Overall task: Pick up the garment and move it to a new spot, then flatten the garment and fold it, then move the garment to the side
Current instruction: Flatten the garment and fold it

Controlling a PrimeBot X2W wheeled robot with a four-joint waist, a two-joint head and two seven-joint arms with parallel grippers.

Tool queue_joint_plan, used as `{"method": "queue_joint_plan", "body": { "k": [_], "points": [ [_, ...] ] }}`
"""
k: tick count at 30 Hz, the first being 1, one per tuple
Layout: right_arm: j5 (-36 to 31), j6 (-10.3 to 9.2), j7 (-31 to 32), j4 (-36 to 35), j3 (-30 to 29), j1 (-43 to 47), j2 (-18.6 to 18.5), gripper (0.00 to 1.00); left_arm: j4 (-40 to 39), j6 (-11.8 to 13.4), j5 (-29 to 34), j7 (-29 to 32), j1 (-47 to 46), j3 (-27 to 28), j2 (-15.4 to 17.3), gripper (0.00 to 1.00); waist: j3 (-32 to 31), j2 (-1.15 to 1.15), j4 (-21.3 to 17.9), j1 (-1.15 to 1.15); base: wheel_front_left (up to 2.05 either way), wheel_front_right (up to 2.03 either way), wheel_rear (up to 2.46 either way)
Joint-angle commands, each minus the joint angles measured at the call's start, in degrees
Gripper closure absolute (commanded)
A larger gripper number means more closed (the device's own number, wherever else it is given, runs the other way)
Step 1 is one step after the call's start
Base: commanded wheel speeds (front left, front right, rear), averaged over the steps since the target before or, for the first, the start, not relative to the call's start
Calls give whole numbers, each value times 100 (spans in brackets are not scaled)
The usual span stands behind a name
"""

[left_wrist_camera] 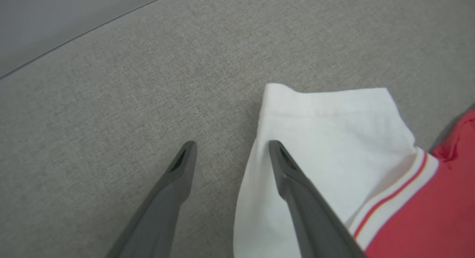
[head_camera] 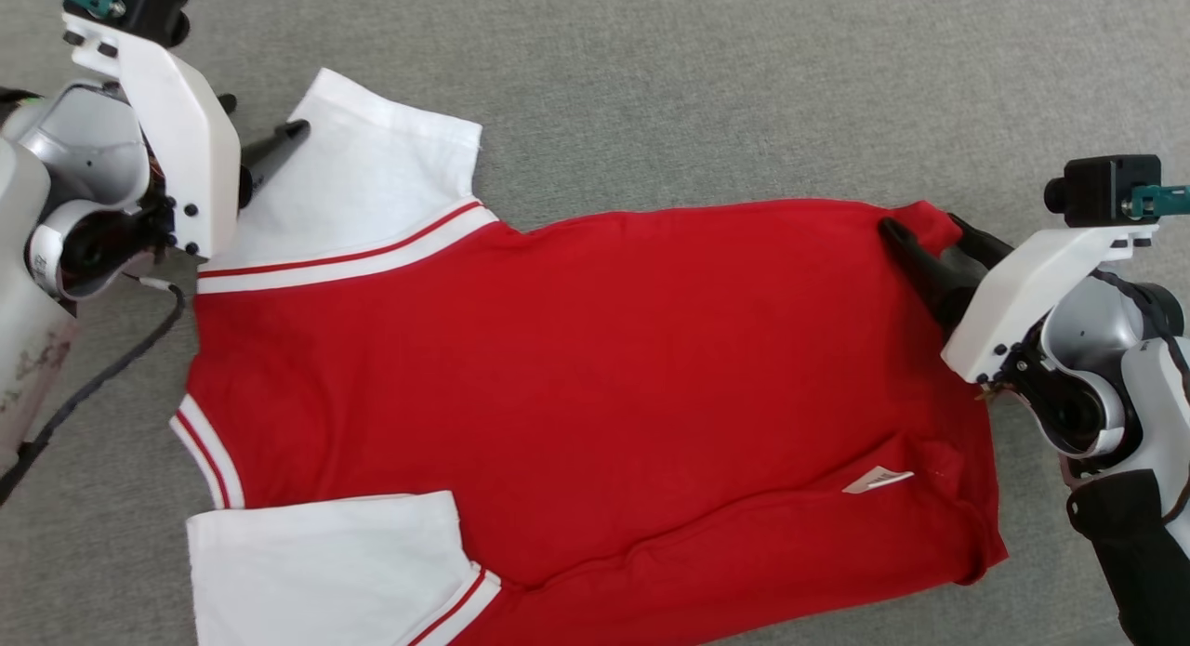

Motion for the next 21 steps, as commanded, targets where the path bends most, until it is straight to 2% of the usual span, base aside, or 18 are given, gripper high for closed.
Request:
{"method": "queue_joint_plan", "body": {
  "k": [1, 4, 5, 6, 7, 8, 9, 10, 11, 12, 21],
  "points": [
    [60, 1, 11, 52, 156, 38, 63, 0, 103, -37, -32, 21, -166, -21, 24, 0, 137, 0, -126, 0, 0, 0, 0],
    [140, 2, -29, -10, 357, -1, 111, 0, 290, -41, -97, 2, -288, -71, -24, 0, 218, 0, -231, 0, 0, 0, 0],
    [162, 2, -41, -25, 412, -4, 116, 12, 337, -40, -117, 6, -316, -103, -33, 0, 228, 0, -261, 0, 0, 0, 0],
    [187, 2, -69, -27, 460, -18, 113, 50, 360, -42, -144, 27, -334, -157, -55, 0, 230, 0, -282, 0, 0, 0, 0],
    [206, 2, -80, -23, 496, -25, 103, 56, 359, -44, -193, 47, -345, -217, -74, 0, 229, 0, -299, 0, 0, 0, 0],
    [226, 2, -106, -22, 529, -32, 95, 56, 355, -45, -228, 41, -350, -267, -83, 0, 225, 0, -313, 0, 0, 0, 0],
    [239, 2, -130, -24, 561, -43, 83, 86, 343, -46, -262, 40, -347, -320, -79, 25, 218, 0, -323, 0, 0, 0, 0],
    [260, 1, -155, -21, 582, -52, 64, 100, 325, -47, -301, 39, -362, -370, -70, 58, 208, 0, -329, 0, 0, 0, 0],
    [279, 2, -184, -9, 592, -52, 42, 100, 314, -47, -349, 20, -388, -404, -66, 95, 192, 0, -329, 0, 0, 0, 0],
    [290, 1, -197, 6, 602, -54, 17, 100, 307, -47, -406, 23, -397, -441, -61, 100, 172, 0, -324, 0, 0, 0, 0],
    [281, 1, -478, 172, 532, -79, -124, 100, 180, -42, -718, -208, -484, -708, 83, 100, -90, 0, -188, 0, 0, 0, 0]
  ]
}}
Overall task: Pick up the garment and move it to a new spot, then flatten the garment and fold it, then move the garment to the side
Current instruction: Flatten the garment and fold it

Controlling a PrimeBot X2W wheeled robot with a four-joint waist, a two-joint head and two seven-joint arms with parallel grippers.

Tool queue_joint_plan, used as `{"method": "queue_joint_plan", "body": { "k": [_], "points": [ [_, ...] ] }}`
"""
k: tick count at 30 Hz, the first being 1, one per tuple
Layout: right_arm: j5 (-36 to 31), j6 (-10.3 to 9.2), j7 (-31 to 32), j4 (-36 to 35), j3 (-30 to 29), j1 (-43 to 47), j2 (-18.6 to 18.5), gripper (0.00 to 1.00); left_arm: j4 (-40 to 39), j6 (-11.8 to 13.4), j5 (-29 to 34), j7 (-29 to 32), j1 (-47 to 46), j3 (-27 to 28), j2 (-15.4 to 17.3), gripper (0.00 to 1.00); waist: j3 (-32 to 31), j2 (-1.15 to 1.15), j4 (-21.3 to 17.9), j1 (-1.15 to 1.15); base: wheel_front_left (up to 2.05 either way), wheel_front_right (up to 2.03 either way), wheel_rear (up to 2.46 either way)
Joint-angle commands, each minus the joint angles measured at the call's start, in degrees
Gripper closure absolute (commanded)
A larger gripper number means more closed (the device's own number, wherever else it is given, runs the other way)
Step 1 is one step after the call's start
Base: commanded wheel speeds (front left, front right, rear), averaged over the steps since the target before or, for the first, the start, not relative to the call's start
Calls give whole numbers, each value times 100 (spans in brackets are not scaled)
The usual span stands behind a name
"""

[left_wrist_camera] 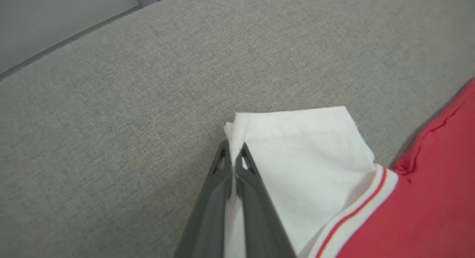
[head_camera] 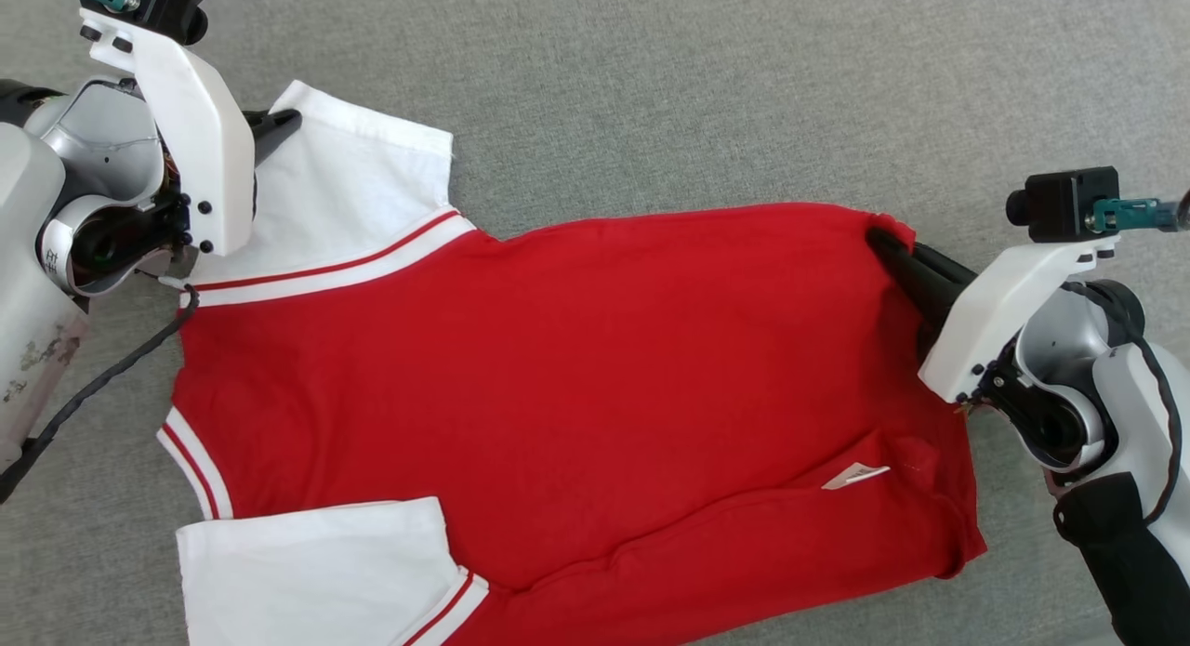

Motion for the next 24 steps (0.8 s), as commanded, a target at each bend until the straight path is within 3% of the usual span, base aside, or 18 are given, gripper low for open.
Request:
{"method": "queue_joint_plan", "body": {
  "k": [1, 14, 24],
  "points": [
    [-60, 1, -87, 106, -57, 62, -65, 100, -28, -5, -99, -77, -86, -39, 29, 100, -137, 0, 71, 0, 0, 0, 0],
    [-379, 1, -392, 732, -477, 379, -207, 100, -590, -5, -673, -376, 516, -423, 308, 100, -1302, 0, 596, 0, 0, 0, 0],
    [-466, 1, 246, 703, -271, 816, -553, 100, -1442, -3, -1528, 461, 1126, -743, 731, 100, -2034, 0, 990, 0, 0, 0, 0]
  ]
}}
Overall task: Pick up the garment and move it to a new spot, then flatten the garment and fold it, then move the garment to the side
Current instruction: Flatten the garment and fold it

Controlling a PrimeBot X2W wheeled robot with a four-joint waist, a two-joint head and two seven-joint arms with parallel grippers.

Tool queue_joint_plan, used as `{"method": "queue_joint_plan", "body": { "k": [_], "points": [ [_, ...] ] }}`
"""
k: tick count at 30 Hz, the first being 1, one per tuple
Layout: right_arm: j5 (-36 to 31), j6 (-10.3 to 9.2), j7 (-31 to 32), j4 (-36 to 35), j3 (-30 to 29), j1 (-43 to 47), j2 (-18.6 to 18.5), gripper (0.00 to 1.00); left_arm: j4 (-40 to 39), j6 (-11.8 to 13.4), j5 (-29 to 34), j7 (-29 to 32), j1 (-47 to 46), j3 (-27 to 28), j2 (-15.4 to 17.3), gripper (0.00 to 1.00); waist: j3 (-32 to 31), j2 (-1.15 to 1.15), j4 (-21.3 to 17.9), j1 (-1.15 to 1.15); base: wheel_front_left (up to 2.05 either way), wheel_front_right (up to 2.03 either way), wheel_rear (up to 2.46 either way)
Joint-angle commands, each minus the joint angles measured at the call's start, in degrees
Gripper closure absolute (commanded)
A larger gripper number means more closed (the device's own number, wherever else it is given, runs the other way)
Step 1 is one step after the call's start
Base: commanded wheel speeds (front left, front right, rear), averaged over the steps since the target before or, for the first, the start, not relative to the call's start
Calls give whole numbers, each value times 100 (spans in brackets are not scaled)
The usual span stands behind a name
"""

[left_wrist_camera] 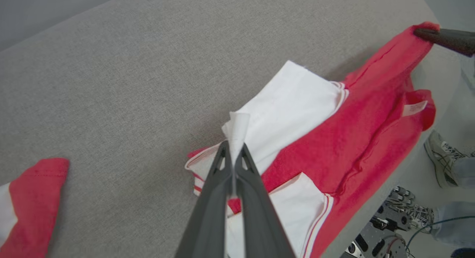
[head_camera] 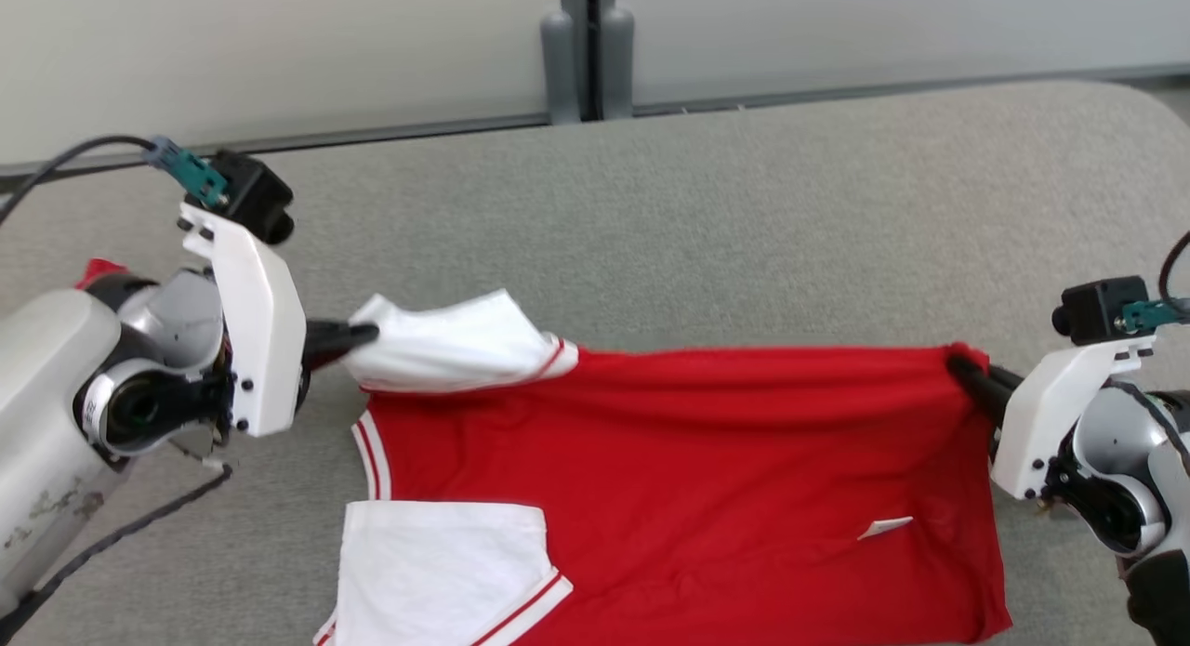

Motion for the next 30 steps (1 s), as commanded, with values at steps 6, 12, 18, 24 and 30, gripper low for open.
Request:
{"method": "queue_joint_plan", "body": {
  "k": [6, 12, 18, 24, 30],
  "points": [
    [-33, 1, 450, -164, 102, 164, -365, 100, -629, 225, -510, 655, 345, -146, 277, 100, -227, 0, 214, 0, 0, 0, 0],
    [50, 1, 761, -389, 221, 278, -572, 100, -1199, 472, -885, 1060, 592, -237, 522, 100, -229, 0, 250, 0, 0, 0, 0],
    [212, 1, 1118, -717, 461, 367, -850, 100, -1479, 656, -987, 1240, 771, -349, 681, 100, -169, 0, 216, 0, 0, 0, 0],
    [450, 1, 1542, -1138, 590, 475, -1130, 100, -1521, 734, -1094, 1286, 933, -406, 756, 100, -78, 0, 172, 0, 0, 0, 0],
    [433, 1, 1964, -1421, 591, 619, -1261, 100, -1447, 736, -1132, 1273, 1105, -477, 727, 100, -37, 0, 121, 0, 0, 0, 0]
  ]
}}
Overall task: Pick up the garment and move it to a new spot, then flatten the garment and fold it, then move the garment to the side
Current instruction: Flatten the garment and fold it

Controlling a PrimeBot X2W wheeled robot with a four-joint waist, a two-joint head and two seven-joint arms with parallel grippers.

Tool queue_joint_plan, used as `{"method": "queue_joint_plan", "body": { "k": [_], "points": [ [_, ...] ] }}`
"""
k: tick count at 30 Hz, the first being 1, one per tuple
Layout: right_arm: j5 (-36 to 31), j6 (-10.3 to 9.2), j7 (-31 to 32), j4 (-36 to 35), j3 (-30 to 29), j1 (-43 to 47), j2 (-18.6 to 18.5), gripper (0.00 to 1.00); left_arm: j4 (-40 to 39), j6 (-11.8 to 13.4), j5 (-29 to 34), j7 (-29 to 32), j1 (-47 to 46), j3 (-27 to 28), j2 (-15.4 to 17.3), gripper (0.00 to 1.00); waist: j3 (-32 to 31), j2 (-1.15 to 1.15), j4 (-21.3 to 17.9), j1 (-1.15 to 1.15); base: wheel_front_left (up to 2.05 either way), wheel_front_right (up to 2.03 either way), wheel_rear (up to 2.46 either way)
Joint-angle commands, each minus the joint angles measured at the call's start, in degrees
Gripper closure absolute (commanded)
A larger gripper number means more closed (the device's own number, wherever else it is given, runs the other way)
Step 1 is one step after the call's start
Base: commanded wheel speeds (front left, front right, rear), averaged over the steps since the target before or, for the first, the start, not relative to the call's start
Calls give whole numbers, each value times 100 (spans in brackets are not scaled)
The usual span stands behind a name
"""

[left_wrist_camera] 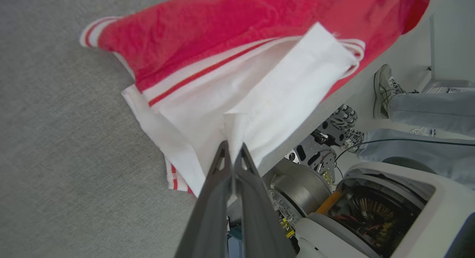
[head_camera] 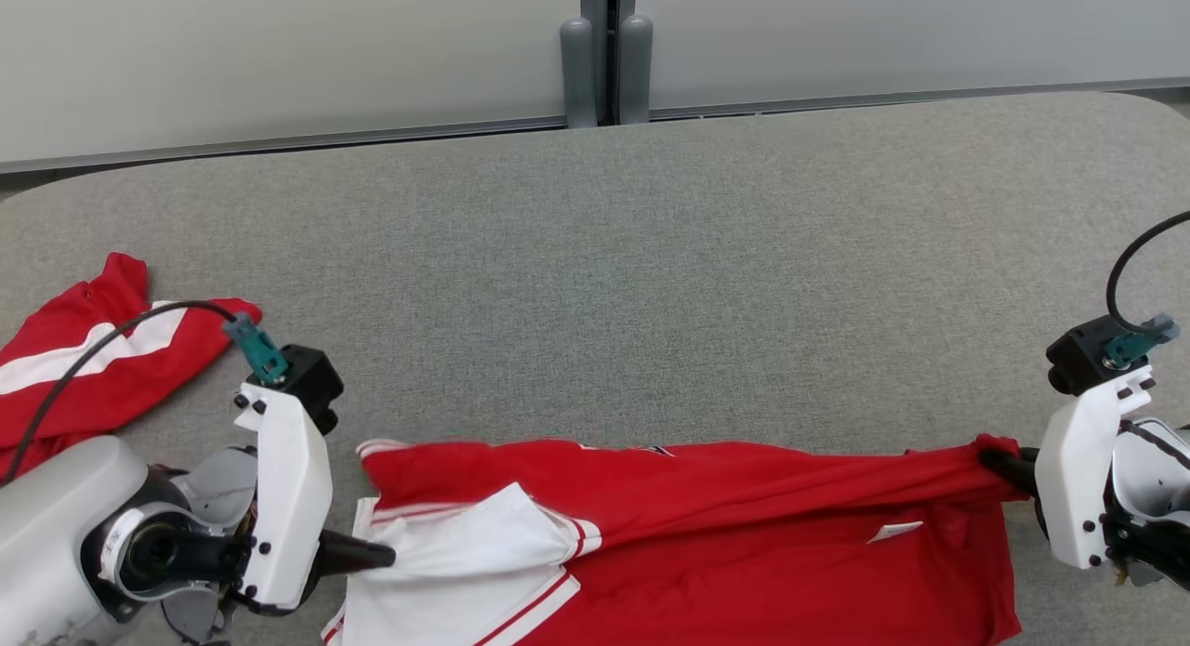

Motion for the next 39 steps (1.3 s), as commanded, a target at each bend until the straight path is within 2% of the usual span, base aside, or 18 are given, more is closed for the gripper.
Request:
{"method": "queue_joint_plan", "body": {
  "k": [1, 5, 6, 7, 8, 9, 10, 11, 12, 20, 28, 33, 39],
  "points": [
    [-41, 0, 20, -30, -30, 37, -60, 100, 24, 27, 3, -2, 71, -16, 11, 100, 3, 0, -6, 0, 0, 0, 0],
    [-115, 0, 163, -146, -24, 144, 14, 100, 71, 19, 3, 12, 178, -81, -15, 100, 35, 0, -28, 0, 0, 0, 0],
    [-129, 0, 180, -172, -28, 154, 33, 86, 86, 18, 13, 10, 197, -102, -24, 100, 44, 0, -32, 0, 0, 0, 0],
    [-159, 0, 195, -198, -27, 169, 52, 64, 105, 17, 16, -3, 214, -107, -32, 100, 56, 0, -34, 0, 0, 0, 0],
    [-174, 0, 213, -211, -27, 184, 61, 34, 126, 14, 10, -10, 238, -117, -42, 100, 66, 0, -34, 0, 0, 0, 0],
    [-204, 0, 232, -219, -37, 206, 66, 0, 140, 6, 5, -18, 260, -128, -54, 100, 74, 0, -33, 0, 0, 0, 0],
    [-225, 0, 244, -232, -47, 227, 74, 0, 155, -6, 10, -27, 277, -136, -67, 100, 81, 0, -32, 0, 0, 0, 0],
    [-251, 0, 242, -245, -59, 237, 78, 0, 176, -15, 19, -38, 285, -144, -80, 56, 85, 0, -31, 0, 0, 0, 0],
    [-275, 0, 247, -259, -69, 239, 80, 0, 202, -22, 26, -51, 293, -152, -90, 0, 87, 0, -31, 0, 0, 0, 0],
    [-324, 0, 346, -419, -401, 352, 117, 0, 305, -59, 64, -77, 300, -153, -146, 0, -50, 0, -21, 0, 0, 0, 0],
    [-79, 0, 219, -1111, -1314, 771, 294, 0, 101, -131, 117, -536, 247, 139, 5, 0, -400, 0, 37, 0, 0, 0, 0],
    [-221, 0, -355, -1590, -1848, 1029, 553, 0, -145, -143, 533, -1498, 249, 504, 177, 0, -613, 0, 75, 0, 0, 0, 0],
    [-422, 0, -1567, -1731, -2151, 1392, 900, 0, -323, 217, 1035, -3420, 784, 1056, 209, 0, -852, 0, 118, 0, 0, 0, 0]
  ]
}}
